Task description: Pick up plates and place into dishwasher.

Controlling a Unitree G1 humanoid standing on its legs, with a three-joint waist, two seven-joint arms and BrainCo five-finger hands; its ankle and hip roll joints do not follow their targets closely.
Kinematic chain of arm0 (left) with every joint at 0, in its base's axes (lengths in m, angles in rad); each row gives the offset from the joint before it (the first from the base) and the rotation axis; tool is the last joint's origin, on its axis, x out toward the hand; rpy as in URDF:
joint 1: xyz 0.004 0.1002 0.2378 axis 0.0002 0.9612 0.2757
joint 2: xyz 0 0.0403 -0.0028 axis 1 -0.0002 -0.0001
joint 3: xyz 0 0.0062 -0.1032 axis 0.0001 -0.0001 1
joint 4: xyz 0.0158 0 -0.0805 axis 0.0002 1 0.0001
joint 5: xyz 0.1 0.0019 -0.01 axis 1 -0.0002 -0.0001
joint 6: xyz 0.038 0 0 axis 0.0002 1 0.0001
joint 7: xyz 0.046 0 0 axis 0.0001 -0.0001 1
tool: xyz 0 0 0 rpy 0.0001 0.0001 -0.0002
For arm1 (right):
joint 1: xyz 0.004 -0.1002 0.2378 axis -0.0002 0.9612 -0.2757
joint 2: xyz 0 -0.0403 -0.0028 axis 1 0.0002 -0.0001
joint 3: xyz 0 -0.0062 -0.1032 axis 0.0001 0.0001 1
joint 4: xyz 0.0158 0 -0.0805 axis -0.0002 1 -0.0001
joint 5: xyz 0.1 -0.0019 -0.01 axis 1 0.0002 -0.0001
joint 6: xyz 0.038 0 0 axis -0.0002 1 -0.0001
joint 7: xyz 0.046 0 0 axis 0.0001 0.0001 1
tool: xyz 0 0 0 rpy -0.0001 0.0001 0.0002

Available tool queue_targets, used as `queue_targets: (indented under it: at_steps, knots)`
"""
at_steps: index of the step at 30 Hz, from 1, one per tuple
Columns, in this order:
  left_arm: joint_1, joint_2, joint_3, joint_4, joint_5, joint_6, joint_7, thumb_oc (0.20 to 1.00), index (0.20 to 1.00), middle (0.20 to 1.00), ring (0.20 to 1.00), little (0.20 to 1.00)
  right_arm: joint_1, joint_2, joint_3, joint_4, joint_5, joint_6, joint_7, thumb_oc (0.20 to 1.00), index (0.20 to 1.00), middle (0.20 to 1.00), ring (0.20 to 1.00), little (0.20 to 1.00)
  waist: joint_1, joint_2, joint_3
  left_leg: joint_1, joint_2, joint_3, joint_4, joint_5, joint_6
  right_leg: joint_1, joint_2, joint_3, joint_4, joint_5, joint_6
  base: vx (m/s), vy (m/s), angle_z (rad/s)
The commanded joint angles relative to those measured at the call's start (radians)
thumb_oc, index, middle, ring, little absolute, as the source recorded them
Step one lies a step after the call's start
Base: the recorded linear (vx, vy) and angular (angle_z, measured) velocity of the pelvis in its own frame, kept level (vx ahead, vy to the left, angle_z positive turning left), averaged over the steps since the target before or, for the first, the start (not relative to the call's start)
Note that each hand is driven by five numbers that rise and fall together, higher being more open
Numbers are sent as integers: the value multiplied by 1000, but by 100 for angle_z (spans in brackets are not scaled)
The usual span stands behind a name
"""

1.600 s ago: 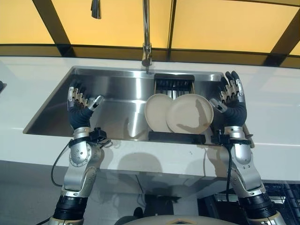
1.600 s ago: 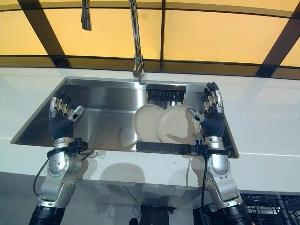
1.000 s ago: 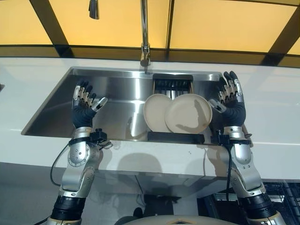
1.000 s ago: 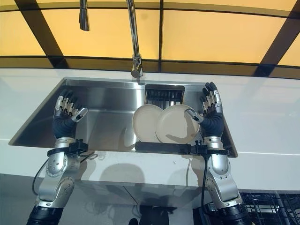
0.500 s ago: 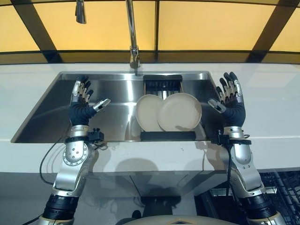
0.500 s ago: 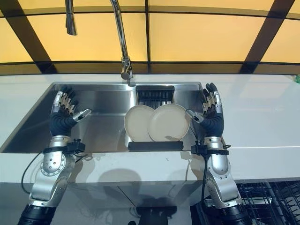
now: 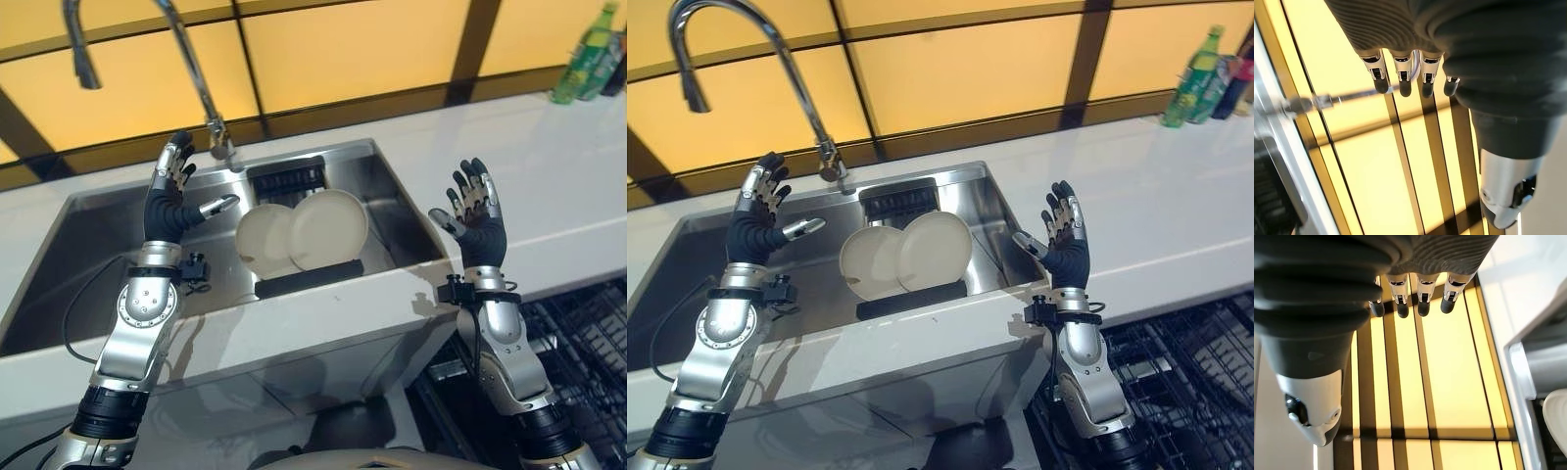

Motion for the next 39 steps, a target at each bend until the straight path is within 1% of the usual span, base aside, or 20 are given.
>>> queue_targets:
  at_steps: [1,5,7,8,10,11,13,15,17,19,23,32,39]
  knots:
    - [-68,32,21,48,73,-44,33,1000,1000,1000,1000,1000,-20,-6,-28,-46,15,-16,31,1000,1000,1000,1000,1000,-8,-28,-41,-59,-4,-16,8,-54,-13,-12,3,-80,-35,38,24,143,169,-6]
    - [-75,58,15,76,96,-35,31,1000,1000,1000,1000,1000,16,-15,-32,-63,17,9,44,1000,1000,1000,1000,1000,-35,-22,-53,-23,-11,17,0,-75,-4,-18,-11,-63,-37,48,43,163,129,-23]
    - [-80,75,7,84,114,-30,40,1000,1000,1000,1000,1000,23,-17,-28,-67,20,21,48,1000,1000,1000,1000,1000,-46,-20,-55,-13,-17,33,-2,-86,7,-25,-19,-47,-39,56,54,133,93,-41]
    - [-81,82,6,91,133,-28,59,1000,1000,1000,1000,1000,26,-20,-28,-69,20,27,48,1000,1000,1000,1000,1000,-50,-19,-55,-9,-19,40,-5,-90,10,-27,-23,-42,-40,60,58,118,84,-31]
    - [-85,99,9,131,178,-17,135,1000,1000,1000,1000,1000,32,-23,-26,-68,20,30,52,1000,1000,1000,1000,1000,-60,-16,-50,-1,-24,50,-11,-96,19,-35,-32,-27,-41,68,69,106,80,-24]
    - [-90,103,8,153,186,-11,157,1000,1000,1000,1000,1000,33,-26,-23,-66,20,31,44,1000,1000,1000,1000,1000,-63,-16,-47,0,-26,53,-11,-99,22,-38,-35,-22,-40,70,73,94,78,-9]
    - [-102,118,4,215,234,-27,200,1000,1000,1000,1000,1000,32,-35,-23,-63,27,40,43,1000,1000,1000,1000,1000,-74,-13,-41,0,-28,66,-4,-109,27,-50,-43,-8,-35,74,82,85,73,-7]
    - [-113,139,-7,245,234,-19,210,1000,1000,1000,1000,1000,32,-48,-24,-67,34,50,44,1000,1000,1000,1000,1000,-82,-12,-33,-2,-31,76,3,-116,30,-59,-47,2,-30,78,89,68,61,-15]
    - [-122,143,-13,260,234,-16,208,1000,1000,1000,1000,1000,30,-58,-27,-64,41,50,47,1000,1000,1000,1000,1000,-86,-11,-22,-7,-33,82,8,-120,34,-70,-51,8,-25,80,95,48,46,-23]
    - [-131,148,-21,278,226,-40,199,1000,1000,1000,1000,1000,32,-62,-26,-63,39,49,48,1000,1000,1000,1000,1000,-93,-9,-8,-15,-36,89,12,-122,37,-88,-53,16,-15,83,100,28,42,-17]
    - [-154,144,-36,292,239,-56,200,1000,1000,1000,1000,1000,20,-68,-25,-52,29,49,52,1000,1000,1000,1000,1000,-100,-8,21,-42,-40,97,23,-123,42,-129,-54,26,0,90,107,-16,27,-17]
    - [-206,164,-62,300,249,-46,166,1000,1000,1000,1000,1000,-11,-86,-32,-44,26,46,44,1000,1000,1000,1000,1000,-112,-6,91,-108,-55,108,74,-124,47,-198,-50,46,37,103,113,-13,15,-14]
    - [-251,183,-91,318,220,-63,152,1000,1000,1000,1000,1000,-33,-100,-27,-38,21,45,32,1000,1000,1000,1000,1000,-123,-6,137,-145,-61,118,100,-119,51,-238,-48,51,62,108,112,-23,18,-10]
